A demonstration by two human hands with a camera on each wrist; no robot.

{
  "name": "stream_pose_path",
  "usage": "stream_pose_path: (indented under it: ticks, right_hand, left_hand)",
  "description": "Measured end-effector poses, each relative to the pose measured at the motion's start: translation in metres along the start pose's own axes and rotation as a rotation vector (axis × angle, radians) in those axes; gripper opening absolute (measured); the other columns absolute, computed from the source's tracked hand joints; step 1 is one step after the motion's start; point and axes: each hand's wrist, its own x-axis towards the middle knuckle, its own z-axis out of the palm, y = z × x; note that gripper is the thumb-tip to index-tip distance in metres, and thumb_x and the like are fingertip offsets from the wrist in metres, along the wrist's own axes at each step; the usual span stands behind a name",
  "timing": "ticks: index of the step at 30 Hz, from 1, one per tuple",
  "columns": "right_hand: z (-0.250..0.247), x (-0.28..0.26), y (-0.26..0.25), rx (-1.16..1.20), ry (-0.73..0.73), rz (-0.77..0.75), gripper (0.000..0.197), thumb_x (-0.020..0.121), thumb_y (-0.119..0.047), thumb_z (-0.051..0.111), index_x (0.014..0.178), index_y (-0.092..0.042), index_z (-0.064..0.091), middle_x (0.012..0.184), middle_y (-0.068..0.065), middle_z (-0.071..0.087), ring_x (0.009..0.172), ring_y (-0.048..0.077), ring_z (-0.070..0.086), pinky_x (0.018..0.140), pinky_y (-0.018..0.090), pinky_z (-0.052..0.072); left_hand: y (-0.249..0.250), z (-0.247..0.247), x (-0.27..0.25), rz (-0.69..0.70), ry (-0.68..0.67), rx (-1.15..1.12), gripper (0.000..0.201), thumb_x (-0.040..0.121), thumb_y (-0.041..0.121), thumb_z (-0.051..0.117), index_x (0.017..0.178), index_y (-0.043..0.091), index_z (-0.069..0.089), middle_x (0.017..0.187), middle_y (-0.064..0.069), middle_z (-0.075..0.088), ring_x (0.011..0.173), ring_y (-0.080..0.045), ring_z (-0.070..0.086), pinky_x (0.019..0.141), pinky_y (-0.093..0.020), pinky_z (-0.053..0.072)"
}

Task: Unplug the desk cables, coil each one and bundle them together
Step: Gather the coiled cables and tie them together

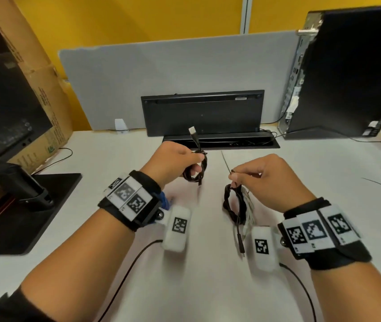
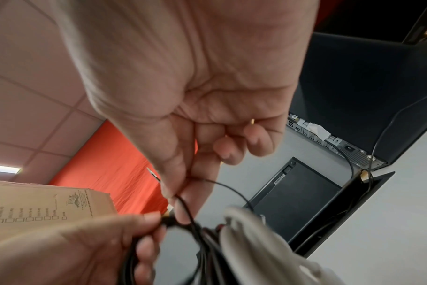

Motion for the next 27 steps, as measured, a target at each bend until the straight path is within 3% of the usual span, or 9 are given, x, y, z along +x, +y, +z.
stream_pose_path:
  ticks: [3, 5, 7, 9, 12, 16, 18, 22, 27]
  right_hand:
    - [0.0, 0.0, -0.002, -0.036, 0.0, 0.005, 0.024, 0.085, -0.021, 0.068, 0.062, -0.023, 0.076, 0.065, -0.017, 0.07, 0.063, -0.005, 0.061, 0.063, 0.007, 0.042]
    - [0.0, -0.001, -0.005, -0.061, -0.01, 0.019, 0.027, 0.085, -0.021, 0.067, 0.059, -0.022, 0.073, 0.063, -0.017, 0.069, 0.061, -0.005, 0.059, 0.057, 0.004, 0.039]
    - [0.0, -0.001, -0.007, -0.112, -0.031, 0.027, 0.027, 0.086, -0.022, 0.065, 0.06, -0.016, 0.072, 0.064, -0.008, 0.069, 0.061, 0.003, 0.06, 0.056, 0.012, 0.043]
    - [-0.002, -0.001, -0.01, -0.174, -0.056, 0.035, 0.028, 0.088, -0.023, 0.063, 0.065, -0.009, 0.072, 0.068, 0.004, 0.07, 0.065, 0.013, 0.062, 0.065, 0.029, 0.053]
    - [-0.004, -0.002, -0.012, -0.236, -0.089, 0.031, 0.03, 0.09, -0.024, 0.059, 0.07, -0.005, 0.071, 0.072, 0.011, 0.069, 0.07, 0.023, 0.063, 0.07, 0.038, 0.054]
    - [-0.002, -0.003, -0.017, -0.27, -0.096, 0.017, 0.032, 0.091, -0.025, 0.06, 0.065, -0.009, 0.069, 0.059, 0.006, 0.058, 0.054, 0.014, 0.047, 0.056, 0.031, 0.042]
    - [-0.001, -0.004, -0.02, -0.27, -0.102, 0.016, 0.029, 0.093, -0.025, 0.06, 0.07, -0.015, 0.074, 0.059, -0.001, 0.058, 0.053, 0.009, 0.045, 0.055, 0.026, 0.035]
    - [-0.001, -0.003, -0.022, -0.336, -0.154, 0.019, 0.026, 0.096, -0.027, 0.056, 0.084, -0.018, 0.078, 0.077, 0.003, 0.069, 0.072, 0.018, 0.06, 0.07, 0.029, 0.048]
    - [-0.001, -0.002, -0.025, -0.39, -0.165, 0.024, 0.026, 0.095, -0.028, 0.057, 0.085, -0.017, 0.078, 0.077, 0.005, 0.068, 0.071, 0.02, 0.058, 0.066, 0.027, 0.045]
  left_hand:
    - [0.01, 0.011, -0.019, 0.014, -0.01, -0.397, 0.02, 0.089, 0.018, 0.067, 0.09, -0.001, 0.073, 0.076, -0.01, 0.074, 0.064, -0.016, 0.067, 0.068, -0.026, 0.06]
    - [0.014, 0.02, -0.028, 0.022, -0.036, -0.506, 0.022, 0.091, 0.018, 0.065, 0.094, -0.003, 0.073, 0.086, -0.014, 0.075, 0.069, -0.02, 0.068, 0.074, -0.033, 0.061]
    - [0.016, 0.028, -0.035, 0.051, -0.037, -0.515, 0.021, 0.092, 0.017, 0.063, 0.096, -0.001, 0.073, 0.092, -0.015, 0.075, 0.071, -0.022, 0.068, 0.076, -0.037, 0.06]
    - [0.017, 0.031, -0.039, 0.078, -0.038, -0.515, 0.017, 0.092, 0.01, 0.06, 0.097, 0.002, 0.074, 0.094, -0.014, 0.075, 0.073, -0.022, 0.07, 0.075, -0.036, 0.061]
    - [0.017, 0.031, -0.042, 0.086, -0.103, -0.529, 0.03, 0.09, -0.006, 0.046, 0.102, 0.001, 0.072, 0.1, -0.013, 0.074, 0.076, -0.024, 0.072, 0.074, -0.035, 0.06]
    - [0.021, 0.029, -0.047, 0.104, -0.145, -0.487, 0.039, 0.086, -0.013, 0.04, 0.104, 0.001, 0.071, 0.099, -0.011, 0.075, 0.08, -0.029, 0.073, 0.077, -0.037, 0.06]
    - [0.024, 0.03, -0.049, 0.084, -0.162, -0.486, 0.039, 0.086, -0.014, 0.039, 0.104, 0.0, 0.07, 0.098, -0.015, 0.075, 0.084, -0.034, 0.072, 0.081, -0.041, 0.06]
    - [0.029, 0.032, -0.049, 0.024, -0.143, -0.534, 0.046, 0.08, -0.019, 0.034, 0.105, -0.003, 0.069, 0.1, -0.022, 0.073, 0.086, -0.041, 0.069, 0.08, -0.043, 0.06]
    - [0.027, 0.034, -0.051, 0.07, -0.147, -0.491, 0.046, 0.08, -0.017, 0.034, 0.098, -0.002, 0.073, 0.096, -0.019, 0.074, 0.077, -0.032, 0.071, 0.07, -0.037, 0.061]
